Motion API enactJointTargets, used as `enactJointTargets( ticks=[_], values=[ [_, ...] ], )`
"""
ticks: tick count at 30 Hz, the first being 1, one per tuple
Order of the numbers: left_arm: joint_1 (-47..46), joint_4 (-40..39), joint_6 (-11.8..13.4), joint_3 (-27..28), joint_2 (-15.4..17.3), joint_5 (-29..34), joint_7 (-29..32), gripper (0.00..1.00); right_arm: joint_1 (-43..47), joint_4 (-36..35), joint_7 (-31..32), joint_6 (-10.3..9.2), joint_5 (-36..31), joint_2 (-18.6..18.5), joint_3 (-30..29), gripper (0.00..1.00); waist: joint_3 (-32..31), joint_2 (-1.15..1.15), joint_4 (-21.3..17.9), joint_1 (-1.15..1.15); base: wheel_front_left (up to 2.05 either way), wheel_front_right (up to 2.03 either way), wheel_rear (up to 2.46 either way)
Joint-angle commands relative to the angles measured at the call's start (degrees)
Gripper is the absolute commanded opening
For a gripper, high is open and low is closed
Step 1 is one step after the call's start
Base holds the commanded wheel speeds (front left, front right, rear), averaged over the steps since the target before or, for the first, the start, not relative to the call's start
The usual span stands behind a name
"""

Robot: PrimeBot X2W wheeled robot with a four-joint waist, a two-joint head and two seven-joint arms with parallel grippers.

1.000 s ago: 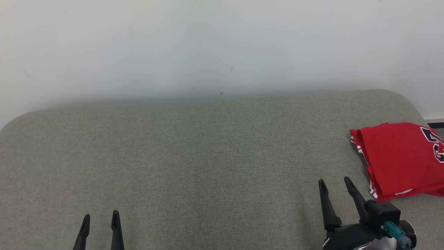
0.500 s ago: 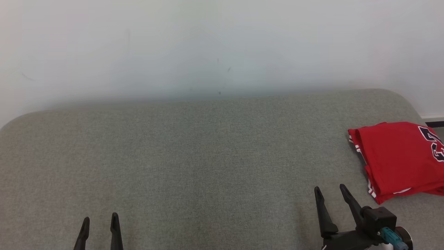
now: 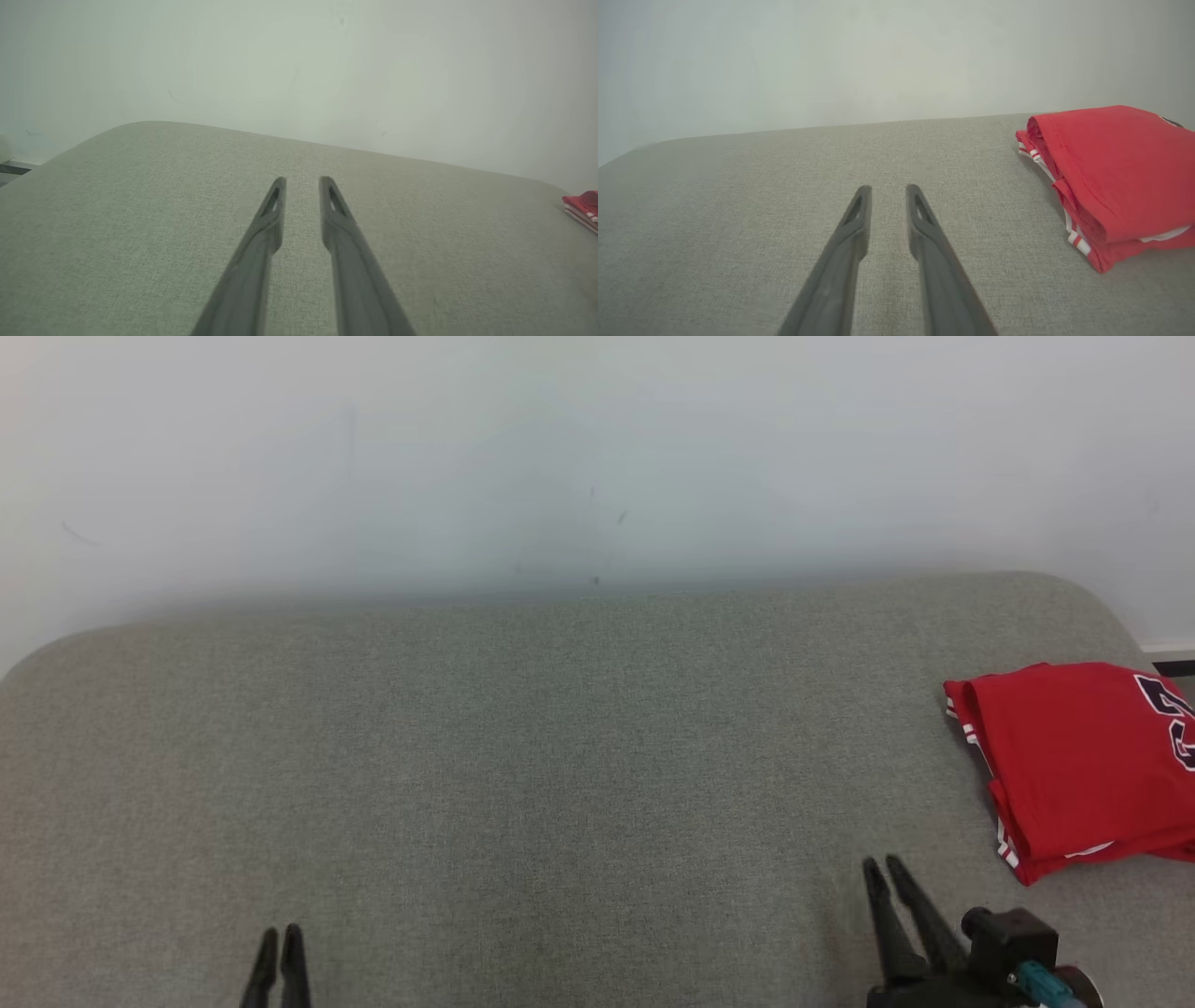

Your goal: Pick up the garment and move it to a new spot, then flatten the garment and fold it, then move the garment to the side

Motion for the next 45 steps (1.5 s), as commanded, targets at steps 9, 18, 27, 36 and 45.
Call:
enactJointTargets(
  ticks=[9,18,27,36,45],
  values=[
    [-1.4,2.5,-0.2,0.9,-0.1,-7.1,2.4,0.00,0.2,1.8,1.3,-0.01,7.8,0.0,-0.6,0.00,0.1,0.00,0.1,0.00,0.00,0.00,0.00],
    [-2.9,3.2,-0.5,1.8,-0.1,-15.0,4.7,0.00,-0.8,1.8,2.6,-0.02,16.5,0.0,-1.1,0.00,0.2,0.00,0.3,0.00,0.00,0.00,0.00],
    [-4.4,3.9,-0.7,2.7,-0.1,-23.1,7.0,0.00,-1.9,1.8,3.9,-0.03,25.4,0.0,-1.7,0.00,0.3,0.00,0.5,0.00,0.00,0.00,0.00],
    [-5.8,4.6,-1.0,3.5,0.0,-30.4,9.2,0.00,-2.8,1.9,5.1,-0.04,33.3,0.0,-2.2,0.00,0.5,0.00,0.7,0.00,0.00,0.00,0.00],
    [-7.0,5.3,-1.2,4.2,0.0,-36.9,11.1,0.00,-3.7,1.9,6.1,-0.05,40.6,0.0,-2.7,0.00,0.6,0.00,0.9,0.00,0.00,0.00,0.00]
  ],
)
